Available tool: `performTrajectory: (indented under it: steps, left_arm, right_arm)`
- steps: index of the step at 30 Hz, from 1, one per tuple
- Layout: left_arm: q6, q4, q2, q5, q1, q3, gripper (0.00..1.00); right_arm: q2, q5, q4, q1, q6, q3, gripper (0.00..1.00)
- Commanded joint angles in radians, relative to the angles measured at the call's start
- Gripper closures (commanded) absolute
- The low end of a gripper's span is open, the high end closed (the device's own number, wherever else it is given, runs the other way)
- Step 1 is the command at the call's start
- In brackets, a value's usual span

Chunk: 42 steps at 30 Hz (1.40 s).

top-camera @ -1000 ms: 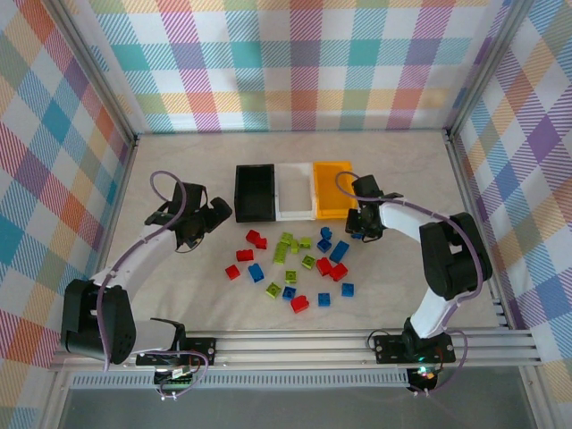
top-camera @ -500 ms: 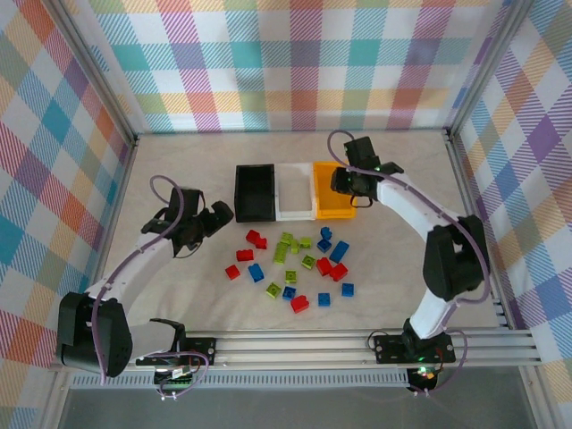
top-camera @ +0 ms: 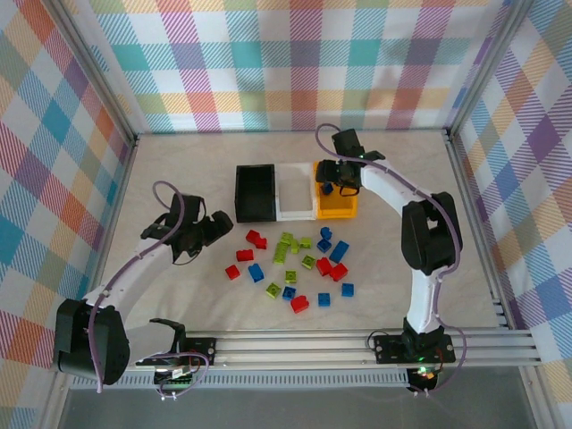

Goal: Sort the legos into containers by color

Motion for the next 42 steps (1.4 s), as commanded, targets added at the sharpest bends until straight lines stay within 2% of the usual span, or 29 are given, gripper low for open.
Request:
performTrajectory:
  steps: [1, 6, 12, 19, 27, 38, 39, 40, 42]
  left_arm:
    - [0.040, -0.068, 0.032, -0.032, -0.064, 0.030, 0.12]
    - [0.058, -0.172, 0.075, -0.116, -0.183, 0.042, 0.12]
    - [-0.022, -0.190, 0.008, -0.128, -0.292, -0.077, 0.11]
    - [-0.107, -0.074, 0.022, -0.078, -0.295, -0.188, 0.16]
    - [-0.121, 0.015, 0.136, -0.073, -0.286, -0.178, 0.21]
    - [-0.065, 0.028, 0.182, -0.123, -0.234, -0.145, 0.40]
    - [-0.060, 0.028, 0.182, -0.128, -0.231, -0.142, 0.38]
    - [-0.054, 0.031, 0.181, -0.135, -0.227, -0.141, 0.31]
    - [-0.043, 0.034, 0.184, -0.143, -0.217, -0.139, 0.23]
  right_arm:
    - [-0.107, -0.038, 0.020, 0.009, -0.003, -0.061, 0.21]
    - [-0.206, -0.045, 0.062, 0.013, 0.009, -0.228, 0.20]
    - [-0.278, -0.054, 0.108, 0.013, 0.024, -0.355, 0.20]
    - [-0.297, -0.068, 0.121, 0.013, 0.027, -0.372, 0.20]
    - [-0.329, -0.061, 0.126, 0.013, 0.015, -0.402, 0.20]
    - [-0.326, -0.068, 0.134, 0.013, 0.014, -0.417, 0.20]
    - [-0.324, -0.070, 0.133, 0.013, 0.014, -0.417, 0.20]
    - [-0.324, -0.072, 0.134, 0.013, 0.015, -0.417, 0.20]
    - [-0.324, -0.073, 0.137, 0.013, 0.016, -0.418, 0.20]
